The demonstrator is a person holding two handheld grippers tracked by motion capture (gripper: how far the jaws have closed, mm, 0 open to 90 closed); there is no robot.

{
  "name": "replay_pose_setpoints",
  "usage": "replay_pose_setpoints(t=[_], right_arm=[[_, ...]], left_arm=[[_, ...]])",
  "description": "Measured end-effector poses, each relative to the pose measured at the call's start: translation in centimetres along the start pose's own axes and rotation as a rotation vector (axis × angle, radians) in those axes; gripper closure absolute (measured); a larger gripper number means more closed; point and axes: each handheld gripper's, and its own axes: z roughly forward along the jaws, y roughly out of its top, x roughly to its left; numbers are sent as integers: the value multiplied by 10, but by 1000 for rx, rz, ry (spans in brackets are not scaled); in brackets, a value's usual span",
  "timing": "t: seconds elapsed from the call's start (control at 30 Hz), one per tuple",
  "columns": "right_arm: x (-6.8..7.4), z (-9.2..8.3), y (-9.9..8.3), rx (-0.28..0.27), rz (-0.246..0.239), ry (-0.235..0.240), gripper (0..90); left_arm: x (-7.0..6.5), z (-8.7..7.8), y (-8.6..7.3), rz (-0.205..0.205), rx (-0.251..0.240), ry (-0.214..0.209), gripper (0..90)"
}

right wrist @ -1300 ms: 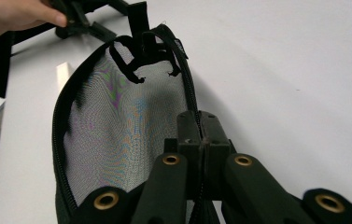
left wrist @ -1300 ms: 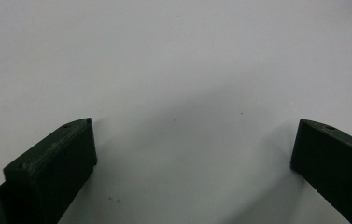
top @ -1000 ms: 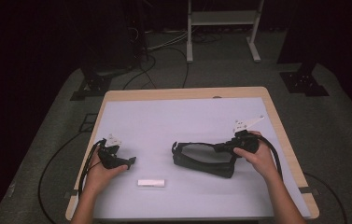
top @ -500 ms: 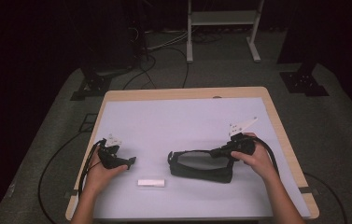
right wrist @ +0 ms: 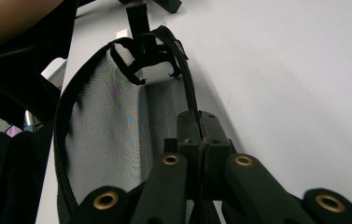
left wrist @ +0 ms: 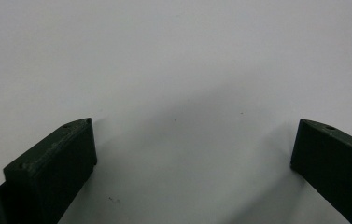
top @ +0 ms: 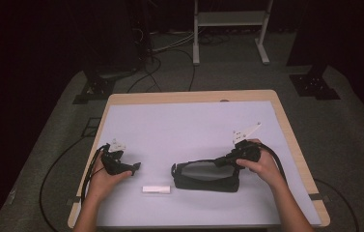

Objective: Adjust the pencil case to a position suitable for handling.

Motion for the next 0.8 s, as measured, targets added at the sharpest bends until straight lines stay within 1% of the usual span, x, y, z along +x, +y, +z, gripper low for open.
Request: replay_pose_setpoints(t=[0.37,0.67,0.8], right_arm=[[-1,5,-1,5,-5,-10,861],[2,4,1,-1,-16,-24,773],[5,-1,2,-24,-23,-40,723]], left_arm=[[0,0,0,0,0,0,0],[0,0,0,-1,0,0,0],[0,0,0,-1,0,0,0]])
